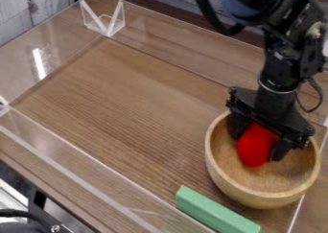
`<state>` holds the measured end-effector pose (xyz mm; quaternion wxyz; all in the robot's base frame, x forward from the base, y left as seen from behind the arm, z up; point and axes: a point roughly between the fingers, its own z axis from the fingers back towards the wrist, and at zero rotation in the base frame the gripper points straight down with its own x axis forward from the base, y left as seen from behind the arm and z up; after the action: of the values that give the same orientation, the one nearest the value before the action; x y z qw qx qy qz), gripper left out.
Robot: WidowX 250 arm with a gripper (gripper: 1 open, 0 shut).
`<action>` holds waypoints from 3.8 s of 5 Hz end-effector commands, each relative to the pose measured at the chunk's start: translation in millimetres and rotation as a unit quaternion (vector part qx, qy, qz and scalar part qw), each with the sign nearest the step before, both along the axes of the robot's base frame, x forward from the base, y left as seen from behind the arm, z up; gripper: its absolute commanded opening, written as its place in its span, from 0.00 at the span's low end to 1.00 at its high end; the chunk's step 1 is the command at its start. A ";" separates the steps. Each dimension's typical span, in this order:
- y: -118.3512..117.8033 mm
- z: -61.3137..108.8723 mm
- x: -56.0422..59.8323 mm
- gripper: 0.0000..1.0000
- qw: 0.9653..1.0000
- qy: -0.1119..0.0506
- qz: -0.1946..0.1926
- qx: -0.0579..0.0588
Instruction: Move the red object to the left side of the table
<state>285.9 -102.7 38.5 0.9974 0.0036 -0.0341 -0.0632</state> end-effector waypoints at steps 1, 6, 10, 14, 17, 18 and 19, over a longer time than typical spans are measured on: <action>-9.2 1.2 3.2 0.00 1.000 -0.023 -0.003 -0.004; 30.4 116.5 21.8 0.00 0.984 -0.163 0.068 0.001; 60.5 104.0 -34.1 0.00 0.979 -0.140 0.149 -0.010; 78.9 99.1 -34.4 0.00 0.954 -0.132 0.269 -0.001; 75.5 109.0 -10.5 0.00 0.956 -0.125 0.263 -0.013; 72.1 100.7 -12.5 0.00 0.963 -0.119 0.243 -0.020; 68.4 92.7 -15.5 0.00 0.969 -0.112 0.221 -0.024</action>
<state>268.3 -33.0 125.1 0.9777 -0.0016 -0.1333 0.1624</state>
